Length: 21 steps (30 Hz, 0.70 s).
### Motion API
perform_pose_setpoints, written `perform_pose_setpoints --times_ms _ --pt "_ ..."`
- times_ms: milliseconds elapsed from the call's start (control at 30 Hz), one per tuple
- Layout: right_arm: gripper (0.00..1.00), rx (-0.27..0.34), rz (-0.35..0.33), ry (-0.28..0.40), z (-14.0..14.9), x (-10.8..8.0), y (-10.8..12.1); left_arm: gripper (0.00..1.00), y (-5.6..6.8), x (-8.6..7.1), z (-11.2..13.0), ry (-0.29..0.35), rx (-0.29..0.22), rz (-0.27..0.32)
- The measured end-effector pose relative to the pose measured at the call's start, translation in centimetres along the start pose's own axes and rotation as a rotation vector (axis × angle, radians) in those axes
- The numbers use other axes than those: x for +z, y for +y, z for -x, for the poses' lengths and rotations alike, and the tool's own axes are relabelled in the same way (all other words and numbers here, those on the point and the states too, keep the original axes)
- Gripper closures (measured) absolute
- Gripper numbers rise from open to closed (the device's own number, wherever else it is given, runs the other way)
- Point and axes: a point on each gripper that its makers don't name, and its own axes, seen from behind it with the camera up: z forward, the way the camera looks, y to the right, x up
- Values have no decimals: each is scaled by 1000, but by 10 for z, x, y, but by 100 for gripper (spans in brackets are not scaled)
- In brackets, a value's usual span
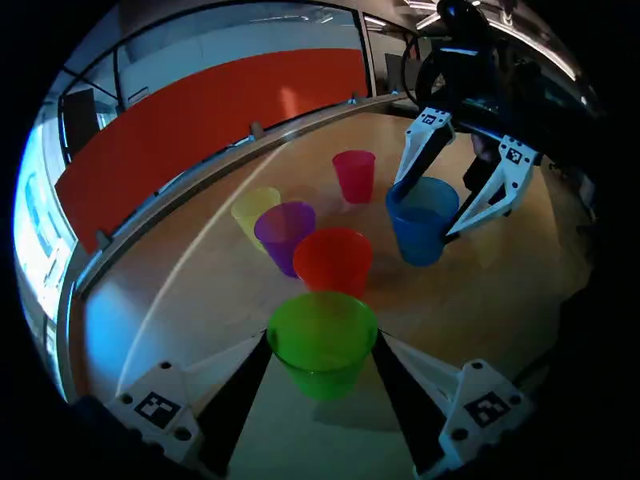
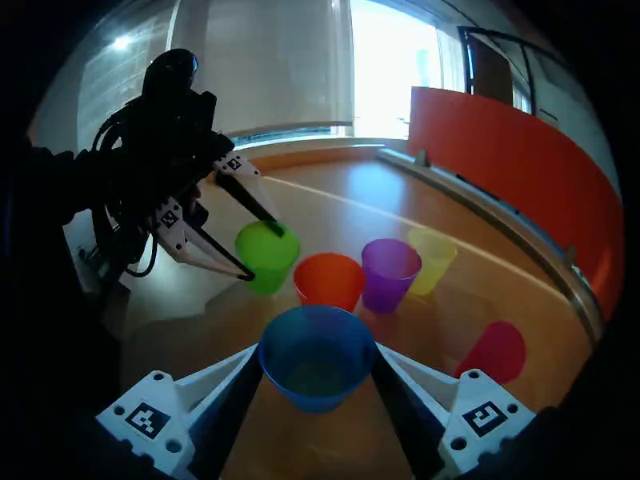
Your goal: Pour water
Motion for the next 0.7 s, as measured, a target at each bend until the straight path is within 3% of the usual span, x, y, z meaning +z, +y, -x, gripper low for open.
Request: perform_pose_setpoints --times_ms 700 --pt "8 -19 9 -41 16 9 5 12 3 8 9 -37 7 21"
